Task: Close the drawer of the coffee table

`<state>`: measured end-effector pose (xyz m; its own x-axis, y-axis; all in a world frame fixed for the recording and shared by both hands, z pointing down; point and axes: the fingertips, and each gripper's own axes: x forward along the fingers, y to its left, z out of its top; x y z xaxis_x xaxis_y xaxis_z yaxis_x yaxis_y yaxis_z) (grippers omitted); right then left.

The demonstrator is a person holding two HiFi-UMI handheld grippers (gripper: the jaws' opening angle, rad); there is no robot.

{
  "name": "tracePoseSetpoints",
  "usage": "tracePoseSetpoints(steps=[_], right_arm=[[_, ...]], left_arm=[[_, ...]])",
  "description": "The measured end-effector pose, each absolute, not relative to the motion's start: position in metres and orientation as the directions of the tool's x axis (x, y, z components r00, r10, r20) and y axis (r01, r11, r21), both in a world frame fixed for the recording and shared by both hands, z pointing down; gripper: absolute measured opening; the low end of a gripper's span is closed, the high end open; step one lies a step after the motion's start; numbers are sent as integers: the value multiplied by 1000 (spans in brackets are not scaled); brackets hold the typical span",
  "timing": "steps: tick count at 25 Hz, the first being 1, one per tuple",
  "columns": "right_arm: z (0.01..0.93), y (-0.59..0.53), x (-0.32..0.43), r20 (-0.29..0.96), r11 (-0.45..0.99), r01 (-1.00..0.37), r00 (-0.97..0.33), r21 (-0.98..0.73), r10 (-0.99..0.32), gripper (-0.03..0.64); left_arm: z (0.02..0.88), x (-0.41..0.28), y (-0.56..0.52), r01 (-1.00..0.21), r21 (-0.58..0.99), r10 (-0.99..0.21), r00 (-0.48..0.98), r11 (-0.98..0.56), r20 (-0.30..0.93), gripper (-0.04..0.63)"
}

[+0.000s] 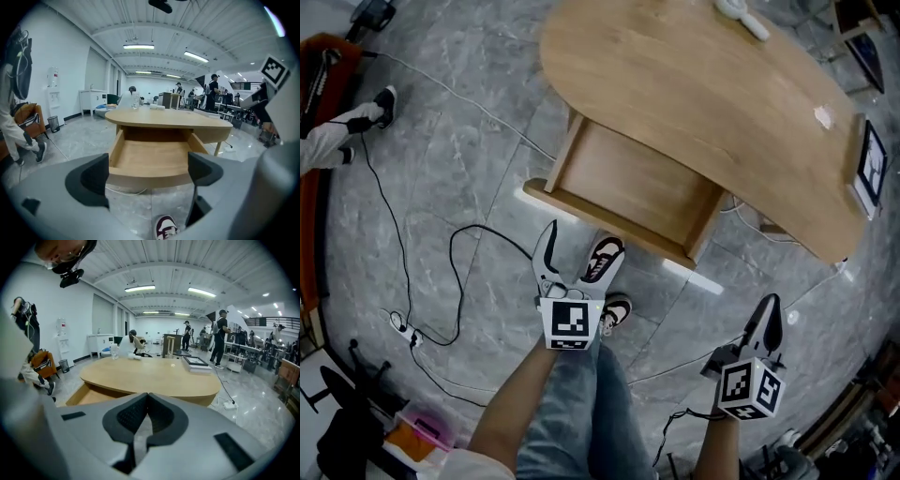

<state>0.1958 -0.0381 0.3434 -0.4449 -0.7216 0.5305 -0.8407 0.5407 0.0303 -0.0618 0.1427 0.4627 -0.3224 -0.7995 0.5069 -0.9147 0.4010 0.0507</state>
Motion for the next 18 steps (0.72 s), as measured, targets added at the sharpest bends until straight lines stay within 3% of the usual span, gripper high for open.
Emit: tracePoseSetpoints(steps=[18], right_arm=[[430,-19,135,660,626,-778,-495,-47,-565,2]], left_arm=[[562,-55,142,-926,134,-808,-231,354,542,523]])
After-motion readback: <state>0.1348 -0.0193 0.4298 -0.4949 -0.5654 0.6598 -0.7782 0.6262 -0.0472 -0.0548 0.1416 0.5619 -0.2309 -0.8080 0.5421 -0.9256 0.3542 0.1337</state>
